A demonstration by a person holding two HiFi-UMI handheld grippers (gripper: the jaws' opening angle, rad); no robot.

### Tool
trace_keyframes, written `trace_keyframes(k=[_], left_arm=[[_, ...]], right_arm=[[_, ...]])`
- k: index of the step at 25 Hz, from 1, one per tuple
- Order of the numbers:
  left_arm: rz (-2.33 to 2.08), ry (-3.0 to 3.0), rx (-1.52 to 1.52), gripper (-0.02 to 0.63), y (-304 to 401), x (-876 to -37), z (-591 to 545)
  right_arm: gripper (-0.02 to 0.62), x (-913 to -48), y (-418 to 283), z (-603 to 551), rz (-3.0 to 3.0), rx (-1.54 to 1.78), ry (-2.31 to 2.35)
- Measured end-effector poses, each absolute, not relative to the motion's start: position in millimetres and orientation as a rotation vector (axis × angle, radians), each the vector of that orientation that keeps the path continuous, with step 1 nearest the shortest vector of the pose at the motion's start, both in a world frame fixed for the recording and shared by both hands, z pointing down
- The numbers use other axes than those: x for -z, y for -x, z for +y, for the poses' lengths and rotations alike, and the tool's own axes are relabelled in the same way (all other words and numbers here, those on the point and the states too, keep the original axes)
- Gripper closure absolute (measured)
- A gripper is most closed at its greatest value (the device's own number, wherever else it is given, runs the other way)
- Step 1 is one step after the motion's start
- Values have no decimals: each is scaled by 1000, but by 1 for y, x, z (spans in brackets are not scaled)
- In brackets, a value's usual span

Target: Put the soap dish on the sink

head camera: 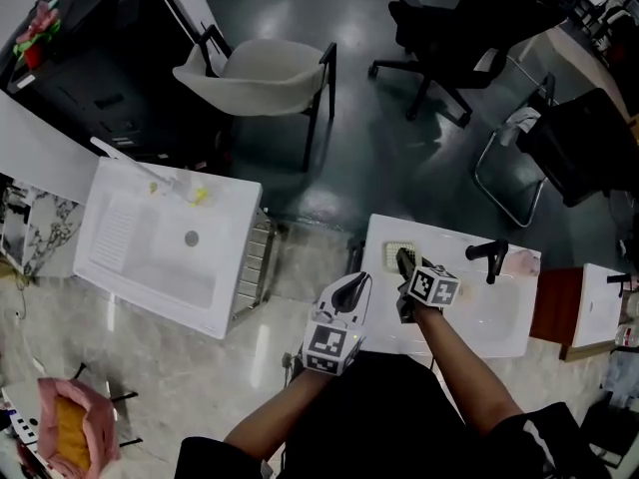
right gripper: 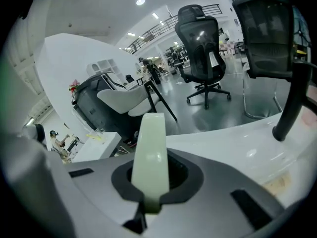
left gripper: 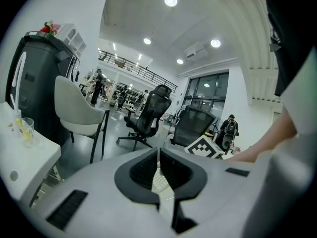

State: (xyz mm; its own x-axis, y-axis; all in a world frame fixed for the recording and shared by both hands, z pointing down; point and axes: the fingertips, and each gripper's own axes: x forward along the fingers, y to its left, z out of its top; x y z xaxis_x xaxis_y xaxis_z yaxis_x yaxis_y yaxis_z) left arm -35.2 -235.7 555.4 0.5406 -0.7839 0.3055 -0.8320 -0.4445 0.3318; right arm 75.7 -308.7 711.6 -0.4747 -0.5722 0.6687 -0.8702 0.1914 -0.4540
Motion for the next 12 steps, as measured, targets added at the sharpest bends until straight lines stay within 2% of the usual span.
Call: trace_keyframes(k=[12], left_arm=[[-1248, -2350, -153, 586, 48, -567, -255]], right_arm=[[591, -743, -58, -345, -2118, -1428, -1366]])
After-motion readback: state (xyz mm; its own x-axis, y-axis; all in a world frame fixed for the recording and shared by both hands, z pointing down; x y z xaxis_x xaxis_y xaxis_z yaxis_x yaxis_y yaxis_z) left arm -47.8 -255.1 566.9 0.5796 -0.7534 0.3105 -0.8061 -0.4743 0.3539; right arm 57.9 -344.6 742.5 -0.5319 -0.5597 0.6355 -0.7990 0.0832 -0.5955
